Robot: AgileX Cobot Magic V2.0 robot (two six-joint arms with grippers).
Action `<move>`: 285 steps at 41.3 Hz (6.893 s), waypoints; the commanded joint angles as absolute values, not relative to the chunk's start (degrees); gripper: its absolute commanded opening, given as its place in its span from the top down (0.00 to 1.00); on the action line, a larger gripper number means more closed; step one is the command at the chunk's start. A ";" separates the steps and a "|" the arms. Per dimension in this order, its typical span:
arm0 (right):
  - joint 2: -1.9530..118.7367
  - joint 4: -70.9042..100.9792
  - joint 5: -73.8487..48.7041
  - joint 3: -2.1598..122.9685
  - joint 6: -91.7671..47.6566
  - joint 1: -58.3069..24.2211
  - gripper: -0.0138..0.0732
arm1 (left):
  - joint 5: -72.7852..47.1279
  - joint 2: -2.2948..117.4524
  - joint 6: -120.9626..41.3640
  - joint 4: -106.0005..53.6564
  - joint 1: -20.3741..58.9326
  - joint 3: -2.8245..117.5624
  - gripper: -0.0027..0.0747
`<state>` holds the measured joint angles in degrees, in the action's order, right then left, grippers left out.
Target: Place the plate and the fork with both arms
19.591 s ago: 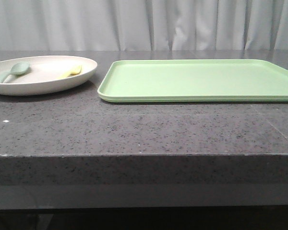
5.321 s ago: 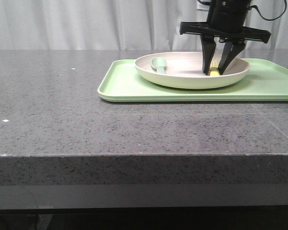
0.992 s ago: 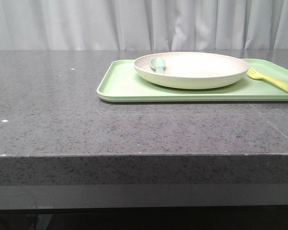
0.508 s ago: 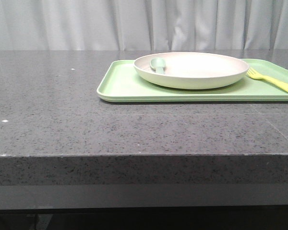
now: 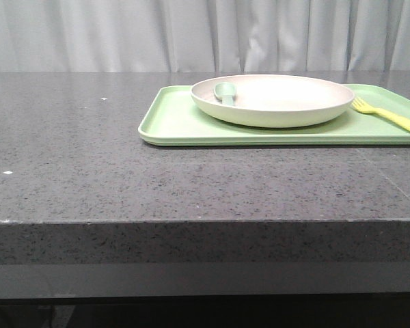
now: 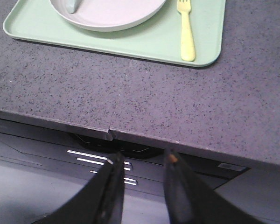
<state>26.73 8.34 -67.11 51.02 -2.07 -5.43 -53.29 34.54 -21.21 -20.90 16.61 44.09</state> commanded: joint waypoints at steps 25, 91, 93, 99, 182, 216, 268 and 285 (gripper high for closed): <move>27.18 8.11 -63.52 52.06 -1.99 -5.54 0.98 | -43.46 34.68 -6.08 -13.45 16.47 45.54 0.99; 27.23 8.11 -63.68 52.06 -1.99 -5.48 0.98 | 0.93 -1.64 -6.08 -6.72 2.08 -0.53 0.99; 27.23 8.11 -63.68 52.06 -1.99 -5.48 0.98 | 0.93 -1.53 -6.08 -6.72 2.08 -0.53 0.99; 27.23 8.11 -63.68 52.06 -1.99 -5.48 0.98 | 0.93 -1.53 -5.95 -8.66 2.08 -0.53 0.99; 11.02 6.55 -22.48 25.35 -2.46 -5.28 0.98 | 4.18 -1.53 0.84 -2.96 2.30 -0.53 0.99; -1.67 6.55 2.90 -1.32 -2.40 -1.84 0.98 | 4.18 -1.53 0.84 -2.96 2.30 -0.53 0.99; -1.67 3.84 4.51 -1.32 0.40 -1.78 0.98 | 4.18 -1.53 0.84 -2.96 2.30 -0.53 0.99; -1.67 1.40 4.94 -1.32 2.65 -1.78 0.98 | 4.18 -1.53 0.84 -2.96 2.30 -0.53 0.99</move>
